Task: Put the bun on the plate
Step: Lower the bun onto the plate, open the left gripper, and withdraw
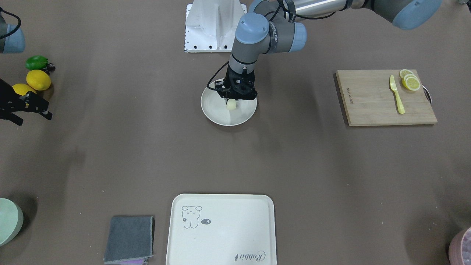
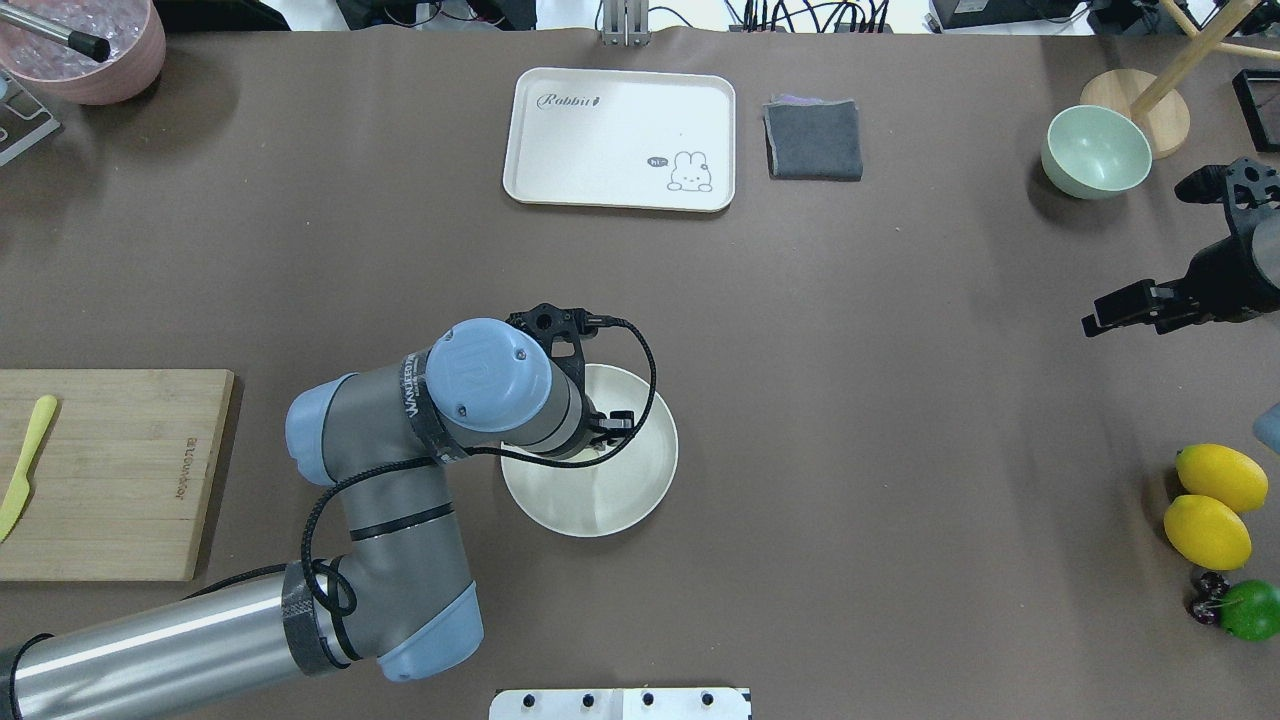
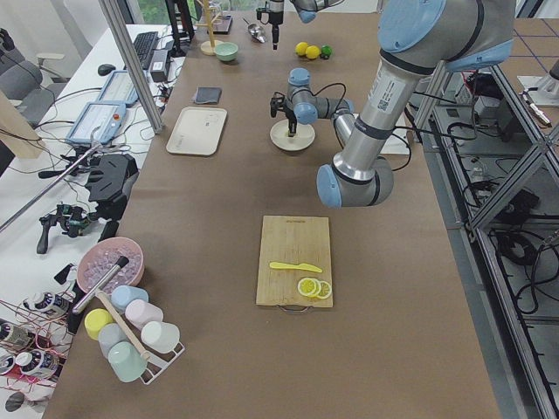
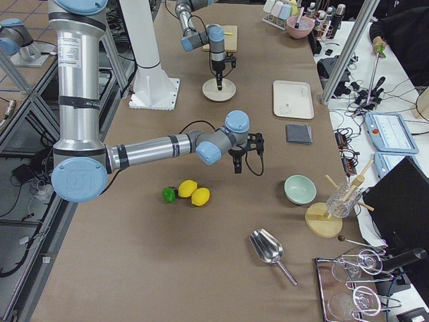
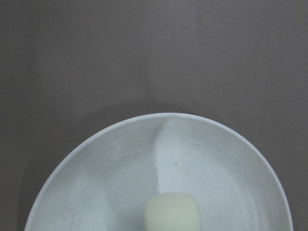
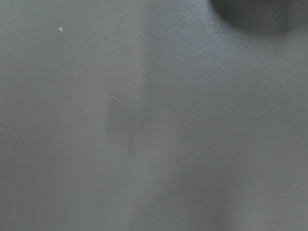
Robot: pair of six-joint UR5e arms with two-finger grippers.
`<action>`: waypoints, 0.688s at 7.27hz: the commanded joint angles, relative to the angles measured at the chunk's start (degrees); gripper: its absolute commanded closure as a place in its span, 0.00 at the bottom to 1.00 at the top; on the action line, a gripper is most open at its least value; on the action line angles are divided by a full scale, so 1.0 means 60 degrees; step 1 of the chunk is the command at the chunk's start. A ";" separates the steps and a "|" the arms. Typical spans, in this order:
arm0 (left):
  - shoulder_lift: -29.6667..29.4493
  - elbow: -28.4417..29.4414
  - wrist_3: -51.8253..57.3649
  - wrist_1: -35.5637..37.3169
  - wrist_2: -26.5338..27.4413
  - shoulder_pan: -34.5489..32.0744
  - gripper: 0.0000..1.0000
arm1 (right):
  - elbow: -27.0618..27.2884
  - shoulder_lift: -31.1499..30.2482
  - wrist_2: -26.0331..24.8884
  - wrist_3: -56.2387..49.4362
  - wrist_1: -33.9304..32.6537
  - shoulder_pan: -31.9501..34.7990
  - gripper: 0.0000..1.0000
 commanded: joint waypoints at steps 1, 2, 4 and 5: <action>0.0003 0.0020 -0.0002 -0.0015 0.0190 0.0140 0.60 | -0.0015 -0.0118 -0.0015 0.0000 0.0044 0.0001 0.00; 0.0003 0.0020 -0.0002 -0.0015 0.0190 0.0184 0.57 | 0.0028 -0.0206 0.0014 0.0000 0.0088 0.0001 0.00; -0.0012 0.0005 0.0012 -0.0015 0.0204 0.0184 0.35 | 0.0043 -0.0265 0.0014 0.0000 0.0088 0.0001 0.00; -0.0012 -0.0009 0.0012 -0.0015 0.0219 0.0170 0.31 | 0.0043 -0.0280 0.0014 0.0000 0.0088 0.0001 0.00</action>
